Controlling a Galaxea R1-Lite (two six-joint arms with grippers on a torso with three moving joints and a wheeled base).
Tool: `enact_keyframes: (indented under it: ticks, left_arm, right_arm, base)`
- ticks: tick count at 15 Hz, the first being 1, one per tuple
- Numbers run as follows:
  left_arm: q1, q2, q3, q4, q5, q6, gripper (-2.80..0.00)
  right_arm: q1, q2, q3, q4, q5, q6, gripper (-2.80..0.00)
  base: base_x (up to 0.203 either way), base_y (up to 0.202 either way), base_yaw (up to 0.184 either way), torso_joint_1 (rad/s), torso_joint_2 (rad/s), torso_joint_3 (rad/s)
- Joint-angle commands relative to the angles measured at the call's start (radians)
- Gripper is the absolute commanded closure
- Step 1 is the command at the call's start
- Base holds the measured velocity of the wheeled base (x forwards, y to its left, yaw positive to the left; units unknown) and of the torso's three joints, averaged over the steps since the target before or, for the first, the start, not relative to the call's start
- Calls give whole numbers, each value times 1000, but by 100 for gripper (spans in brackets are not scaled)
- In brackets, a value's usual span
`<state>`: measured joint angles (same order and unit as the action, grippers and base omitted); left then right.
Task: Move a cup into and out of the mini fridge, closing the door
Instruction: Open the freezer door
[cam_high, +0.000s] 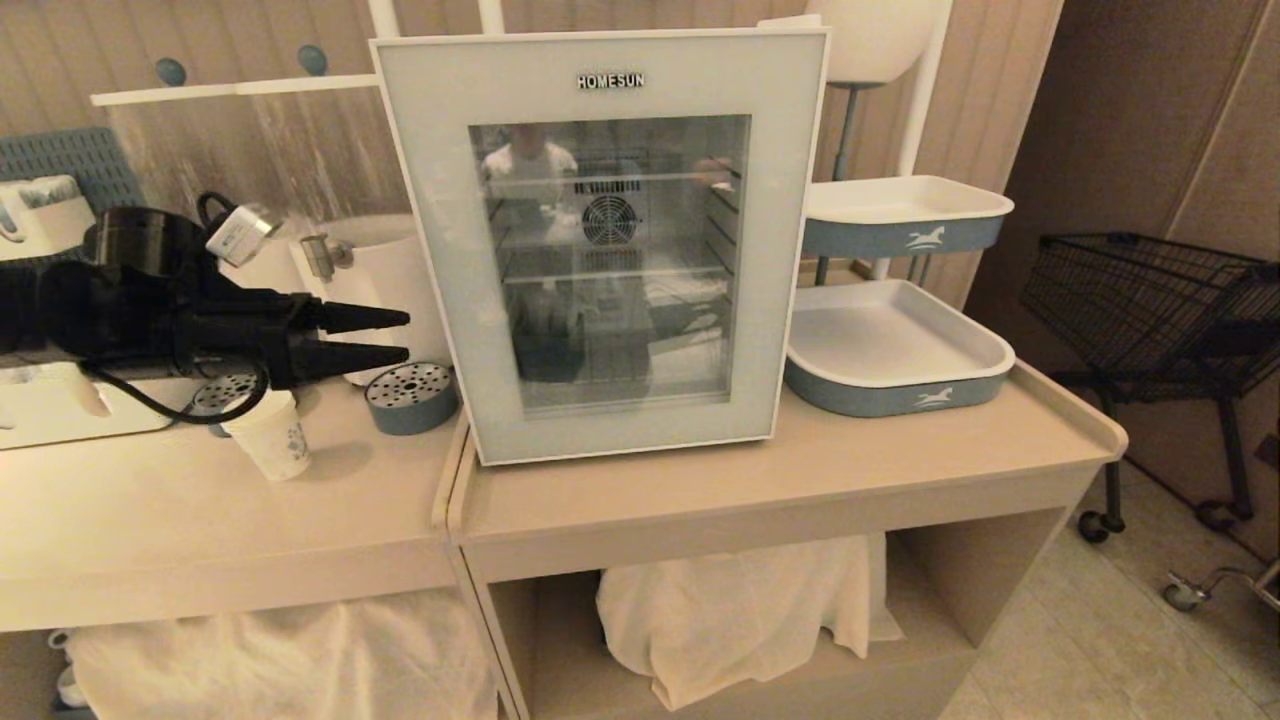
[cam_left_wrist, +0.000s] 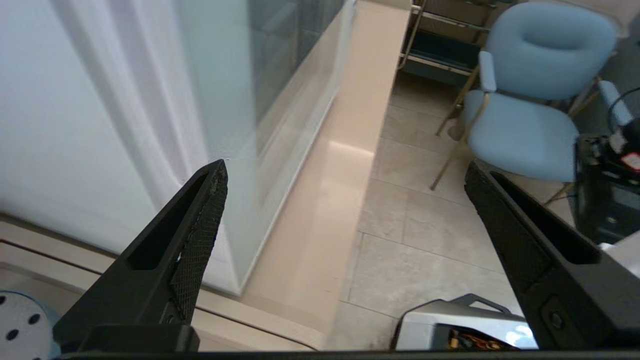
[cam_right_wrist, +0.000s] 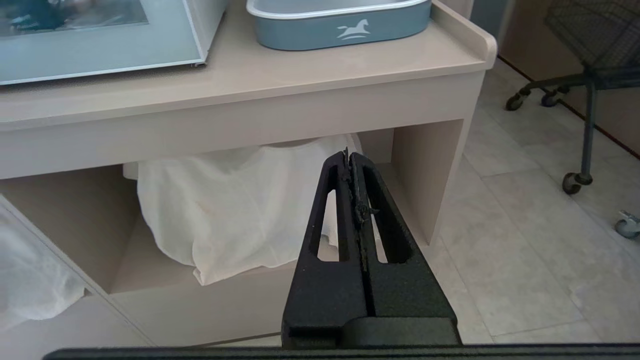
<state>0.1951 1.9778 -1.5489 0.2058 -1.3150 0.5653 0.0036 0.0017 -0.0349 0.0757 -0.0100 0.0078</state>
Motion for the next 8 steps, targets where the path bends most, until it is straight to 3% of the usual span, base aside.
enact_keyframes:
  ticks: [1, 3, 8]
  left_arm:
    - [0, 29, -3, -32, 2, -15, -280]
    - [-3, 30, -3, -36, 2, -17, -280]
    - [-95, 61, -31, -54, 2, -42, -280]
  right_arm:
    - [-1, 0, 0, 1, -1, 0, 0]
    - [-1, 0, 0, 1, -1, 0, 0]
    - [-1, 1, 1, 1, -1, 1, 0]
  base:
    - [0, 0, 0, 0, 0, 0]
    - [0, 0, 0, 0, 0, 0]
    - [0, 0, 0, 0, 0, 0]
